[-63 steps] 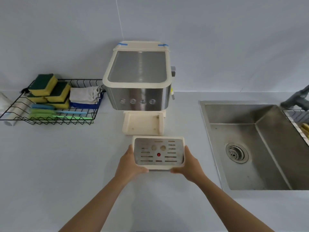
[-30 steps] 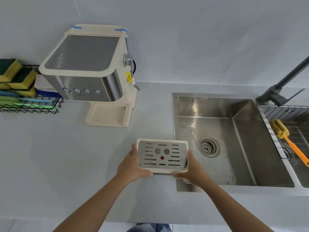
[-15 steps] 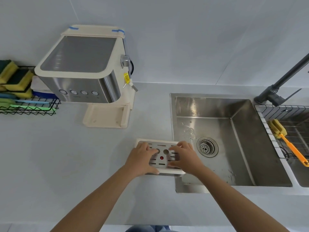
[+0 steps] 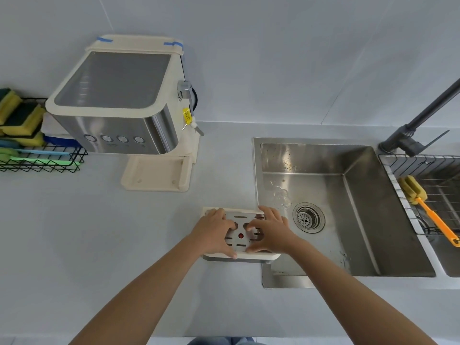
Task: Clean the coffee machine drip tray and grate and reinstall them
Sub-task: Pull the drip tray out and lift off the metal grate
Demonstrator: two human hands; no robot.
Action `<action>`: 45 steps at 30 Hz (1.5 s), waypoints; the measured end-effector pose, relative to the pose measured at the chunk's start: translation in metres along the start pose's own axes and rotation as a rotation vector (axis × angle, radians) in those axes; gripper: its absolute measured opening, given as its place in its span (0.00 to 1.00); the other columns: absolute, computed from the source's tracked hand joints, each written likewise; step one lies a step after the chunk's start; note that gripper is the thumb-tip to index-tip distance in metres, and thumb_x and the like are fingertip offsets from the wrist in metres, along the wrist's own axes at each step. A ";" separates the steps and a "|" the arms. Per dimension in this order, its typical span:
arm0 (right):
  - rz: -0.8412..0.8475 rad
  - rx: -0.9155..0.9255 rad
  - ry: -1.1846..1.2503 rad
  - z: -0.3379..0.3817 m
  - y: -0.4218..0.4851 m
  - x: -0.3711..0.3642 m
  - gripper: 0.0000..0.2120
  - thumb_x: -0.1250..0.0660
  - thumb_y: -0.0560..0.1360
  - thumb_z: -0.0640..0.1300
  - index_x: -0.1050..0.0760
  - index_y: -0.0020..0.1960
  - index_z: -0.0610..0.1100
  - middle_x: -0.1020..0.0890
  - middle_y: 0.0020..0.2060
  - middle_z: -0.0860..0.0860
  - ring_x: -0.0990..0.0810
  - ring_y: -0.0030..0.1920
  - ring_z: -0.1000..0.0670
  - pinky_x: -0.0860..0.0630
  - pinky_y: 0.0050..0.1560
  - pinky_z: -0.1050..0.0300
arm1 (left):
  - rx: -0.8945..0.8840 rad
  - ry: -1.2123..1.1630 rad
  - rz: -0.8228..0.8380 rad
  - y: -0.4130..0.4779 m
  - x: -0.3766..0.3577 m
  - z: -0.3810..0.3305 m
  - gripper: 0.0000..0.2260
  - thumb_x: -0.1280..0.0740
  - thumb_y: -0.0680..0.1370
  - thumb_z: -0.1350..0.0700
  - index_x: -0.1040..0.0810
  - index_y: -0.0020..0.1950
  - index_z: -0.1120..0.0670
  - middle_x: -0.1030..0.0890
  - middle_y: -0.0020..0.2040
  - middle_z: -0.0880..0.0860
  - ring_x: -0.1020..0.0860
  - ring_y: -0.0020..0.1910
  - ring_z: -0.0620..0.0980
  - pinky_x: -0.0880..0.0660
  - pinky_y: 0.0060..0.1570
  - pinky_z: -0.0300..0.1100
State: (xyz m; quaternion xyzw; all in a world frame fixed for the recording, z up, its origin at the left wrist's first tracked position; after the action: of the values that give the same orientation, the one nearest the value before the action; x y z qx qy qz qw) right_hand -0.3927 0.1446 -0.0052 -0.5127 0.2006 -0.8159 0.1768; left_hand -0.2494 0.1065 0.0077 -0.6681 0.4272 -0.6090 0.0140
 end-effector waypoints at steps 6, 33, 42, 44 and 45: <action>0.046 0.028 0.019 0.002 0.000 -0.007 0.29 0.25 0.60 0.54 0.29 0.59 0.54 0.49 0.74 0.48 0.57 0.74 0.45 0.48 0.72 0.40 | 0.000 -0.023 0.010 -0.002 -0.005 0.003 0.31 0.28 0.64 0.40 0.29 0.63 0.52 0.31 0.60 0.52 0.33 0.61 0.51 0.33 0.57 0.42; -0.105 0.125 -0.137 0.040 0.004 0.007 0.30 0.27 0.62 0.58 0.30 0.60 0.49 0.44 0.73 0.48 0.51 0.73 0.47 0.53 0.71 0.46 | -0.042 -0.043 -0.093 -0.014 0.020 0.029 0.25 0.26 0.64 0.46 0.27 0.56 0.53 0.28 0.56 0.51 0.29 0.55 0.51 0.31 0.46 0.40; -0.161 0.114 -0.184 0.029 0.054 0.067 0.29 0.27 0.64 0.57 0.30 0.62 0.49 0.43 0.74 0.50 0.48 0.74 0.47 0.47 0.72 0.47 | -0.075 -0.015 -0.224 0.042 0.071 0.037 0.25 0.26 0.65 0.46 0.26 0.56 0.55 0.27 0.56 0.53 0.29 0.56 0.52 0.33 0.47 0.41; -0.153 0.104 -0.194 0.023 0.069 0.072 0.29 0.27 0.65 0.57 0.30 0.62 0.48 0.42 0.73 0.49 0.47 0.74 0.47 0.46 0.71 0.47 | -0.065 -0.029 -0.217 0.059 0.074 0.040 0.25 0.26 0.65 0.46 0.27 0.57 0.55 0.28 0.57 0.54 0.30 0.57 0.53 0.33 0.48 0.41; -0.143 0.101 -0.203 0.019 0.075 0.072 0.30 0.28 0.65 0.57 0.29 0.62 0.48 0.42 0.74 0.49 0.47 0.74 0.47 0.45 0.72 0.47 | -0.057 -0.041 -0.204 0.067 0.073 0.042 0.25 0.26 0.65 0.46 0.27 0.58 0.54 0.28 0.57 0.54 0.30 0.58 0.53 0.33 0.49 0.41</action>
State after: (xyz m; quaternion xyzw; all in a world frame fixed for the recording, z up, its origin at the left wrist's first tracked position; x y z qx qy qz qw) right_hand -0.3985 0.0418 0.0194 -0.5962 0.1035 -0.7793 0.1630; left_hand -0.2596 -0.0002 0.0192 -0.7208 0.3735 -0.5810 -0.0583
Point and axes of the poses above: each hand's wrist, its own y-axis towards the middle knuckle, its own x-axis out of the back of the hand, z = x × y, the point moved 3 cm from there along y, towards the middle knuckle
